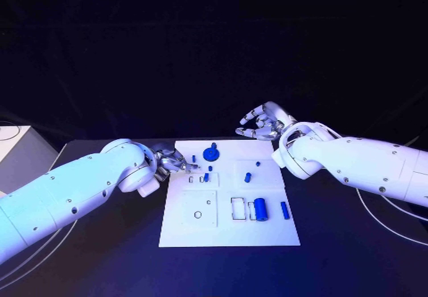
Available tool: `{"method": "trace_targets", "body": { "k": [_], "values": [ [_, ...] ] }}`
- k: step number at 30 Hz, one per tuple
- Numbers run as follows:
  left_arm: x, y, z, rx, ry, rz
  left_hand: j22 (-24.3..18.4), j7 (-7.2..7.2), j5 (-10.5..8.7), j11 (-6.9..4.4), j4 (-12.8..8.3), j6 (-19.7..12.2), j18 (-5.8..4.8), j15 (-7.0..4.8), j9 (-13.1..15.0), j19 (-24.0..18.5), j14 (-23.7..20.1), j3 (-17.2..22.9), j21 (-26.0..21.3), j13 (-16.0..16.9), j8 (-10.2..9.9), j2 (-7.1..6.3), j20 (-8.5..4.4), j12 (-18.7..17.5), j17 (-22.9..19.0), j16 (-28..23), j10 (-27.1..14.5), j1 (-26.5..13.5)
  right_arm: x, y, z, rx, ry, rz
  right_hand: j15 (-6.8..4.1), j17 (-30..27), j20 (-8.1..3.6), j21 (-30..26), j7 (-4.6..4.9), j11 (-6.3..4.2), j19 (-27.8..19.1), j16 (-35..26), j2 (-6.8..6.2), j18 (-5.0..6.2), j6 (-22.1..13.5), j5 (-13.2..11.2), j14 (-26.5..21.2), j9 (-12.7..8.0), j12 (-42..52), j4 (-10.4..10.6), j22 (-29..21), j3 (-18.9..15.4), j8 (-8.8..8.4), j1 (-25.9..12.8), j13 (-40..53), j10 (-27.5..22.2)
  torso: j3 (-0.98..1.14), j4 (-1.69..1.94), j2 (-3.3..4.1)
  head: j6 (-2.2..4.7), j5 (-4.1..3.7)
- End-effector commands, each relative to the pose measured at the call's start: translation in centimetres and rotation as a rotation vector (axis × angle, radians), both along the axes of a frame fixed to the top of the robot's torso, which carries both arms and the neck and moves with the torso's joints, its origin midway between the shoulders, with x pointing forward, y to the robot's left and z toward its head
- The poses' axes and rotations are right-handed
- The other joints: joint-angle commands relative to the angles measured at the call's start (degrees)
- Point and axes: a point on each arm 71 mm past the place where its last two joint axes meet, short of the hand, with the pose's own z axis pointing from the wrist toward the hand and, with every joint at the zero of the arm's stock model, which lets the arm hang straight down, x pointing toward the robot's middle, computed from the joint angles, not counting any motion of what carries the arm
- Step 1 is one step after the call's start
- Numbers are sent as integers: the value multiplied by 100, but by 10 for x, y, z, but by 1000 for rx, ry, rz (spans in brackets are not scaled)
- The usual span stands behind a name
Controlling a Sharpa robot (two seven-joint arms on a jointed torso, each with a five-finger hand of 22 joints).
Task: Assemble the parts on the task board
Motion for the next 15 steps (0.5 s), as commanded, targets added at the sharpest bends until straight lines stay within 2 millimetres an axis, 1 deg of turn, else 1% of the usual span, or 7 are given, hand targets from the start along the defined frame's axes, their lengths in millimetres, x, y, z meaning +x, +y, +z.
{"method": "trace_targets", "body": {
  "k": [1,3,5,8,10,11,15],
  "values": [
    [2,-5,-2,109,24,-38,4,4,5,7,5,-44,-50,-13,26,2,498,-71,10,3,37,9,9,-32,1249,-5,-34,-113,1,-1,-4,-11,68,-2,-36,1507,-43,-27,9,-7,488,36,-10,-17,-40,-19,598,7,-37,6,1330,-22,-3,-56,1388,478,22,-12,-14,-26,29],
    [4,-10,-2,127,22,-47,11,5,5,10,5,-55,-51,-9,43,3,499,-106,13,2,46,21,14,-35,1253,-4,-42,-169,1,-2,-5,-15,74,-7,-34,1507,-42,-37,11,-4,483,36,-13,-14,-53,-4,598,13,-44,6,1322,-26,-5,-66,1383,472,32,-18,-14,-34,36],
    [6,-14,-2,139,20,-53,13,6,5,12,5,-62,-51,-8,51,4,500,-124,14,-6,49,27,16,-40,1255,-3,-50,-194,2,-2,-5,-19,78,-9,-33,1507,-41,-38,13,-3,483,36,-17,-14,-62,6,598,16,-48,6,1322,-29,-7,-70,1380,469,30,-15,-12,-38,23],
    [8,-20,-2,148,18,-58,34,9,6,15,5,-81,-56,-5,62,15,511,-149,24,6,49,41,19,-35,1284,10,-50,-231,2,-1,-5,-24,84,-13,-31,1507,-40,-45,15,-1,480,36,-20,-13,-74,27,598,22,-52,4,1318,-31,-9,-73,1377,466,45,-32,-5,-42,16],
    [9,-24,-2,150,18,-62,40,10,7,15,5,-84,-57,-5,64,19,510,-153,26,-9,50,44,20,-44,1281,9,-60,-237,2,-1,-6,-27,87,-16,-30,1507,-40,-44,17,0,480,36,-20,-13,-81,43,598,26,-51,2,1318,-31,-9,-73,1378,467,35,-28,2,-39,-9],
    [9,-26,-1,151,19,-65,38,10,7,15,5,-85,-57,-5,64,17,510,-154,25,-8,49,45,20,-44,1281,9,-60,-238,3,-1,-6,-28,88,-17,-30,1507,-40,-44,17,0,480,36,-20,-13,-81,43,598,26,-51,2,1318,-31,-9,-73,1378,467,38,-31,5,-38,-21],
    [10,-31,-1,153,24,-76,29,10,10,16,3,-90,-54,-4,66,11,510,-155,21,-29,49,50,21,-57,1283,10,-74,-239,3,-1,-6,-33,92,-22,-28,1497,-38,-52,18,2,476,33,-20,-11,-90,69,596,34,-59,1,1313,-30,-8,-71,1372,461,31,-21,11,-42,-60]
  ]
}}
